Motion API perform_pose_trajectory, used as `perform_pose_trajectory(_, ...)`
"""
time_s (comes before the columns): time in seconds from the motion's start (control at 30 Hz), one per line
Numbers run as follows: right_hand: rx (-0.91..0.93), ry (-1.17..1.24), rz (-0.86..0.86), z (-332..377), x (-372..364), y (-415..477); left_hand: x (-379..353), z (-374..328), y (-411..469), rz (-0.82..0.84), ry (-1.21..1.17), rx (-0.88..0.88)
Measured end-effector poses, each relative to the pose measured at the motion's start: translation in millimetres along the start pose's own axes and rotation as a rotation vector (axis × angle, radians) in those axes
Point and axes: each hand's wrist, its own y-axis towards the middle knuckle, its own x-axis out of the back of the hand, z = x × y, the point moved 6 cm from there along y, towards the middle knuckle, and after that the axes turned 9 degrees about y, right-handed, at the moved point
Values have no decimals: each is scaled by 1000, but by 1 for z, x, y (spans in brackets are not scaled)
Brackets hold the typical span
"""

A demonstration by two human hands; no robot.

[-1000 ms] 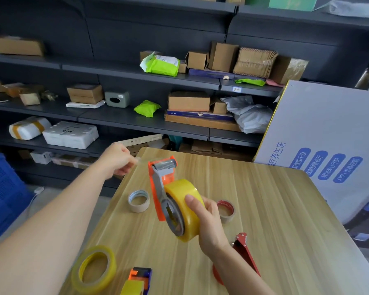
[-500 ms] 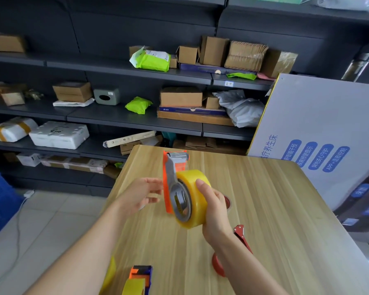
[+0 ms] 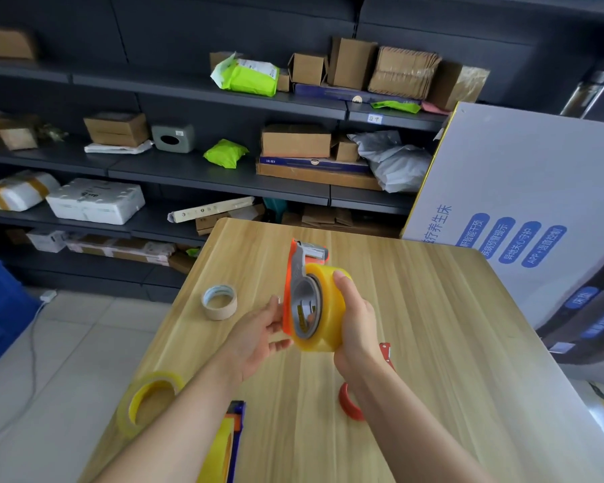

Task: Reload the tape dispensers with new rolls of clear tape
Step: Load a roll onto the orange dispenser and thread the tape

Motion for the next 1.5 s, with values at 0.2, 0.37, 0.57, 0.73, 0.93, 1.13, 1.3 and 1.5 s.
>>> perform_pose_trajectory(0.2,-83,-25,-6,-13,29,-12,-28,33,-27,-98,2,-32)
perform_pose_trajectory(0.37,-194,-54,5,-43,62,-22,-37,75,-48,-260,55,54)
perform_pose_trajectory(0.57,-358,-79,64,-82,92,-38,-32,128,-72,-353,245,246)
perform_pose_trajectory(0.73,-470,-165,90,-130,107,-46,-39,152,-108,-236,209,430)
perform_pose_trajectory(0.93,-511,-247,63,-166,118,-54,-37,179,-120,-76,234,530)
perform_pose_trajectory(1.13,-533,-281,38,-192,128,-55,-28,203,-117,-30,181,602)
perform_pose_trajectory(1.3,-545,-324,93,-207,135,-58,-23,215,-116,-6,128,613)
perform_pose_trajectory(1.5,-542,-400,141,-206,143,-55,-14,218,-112,51,206,646)
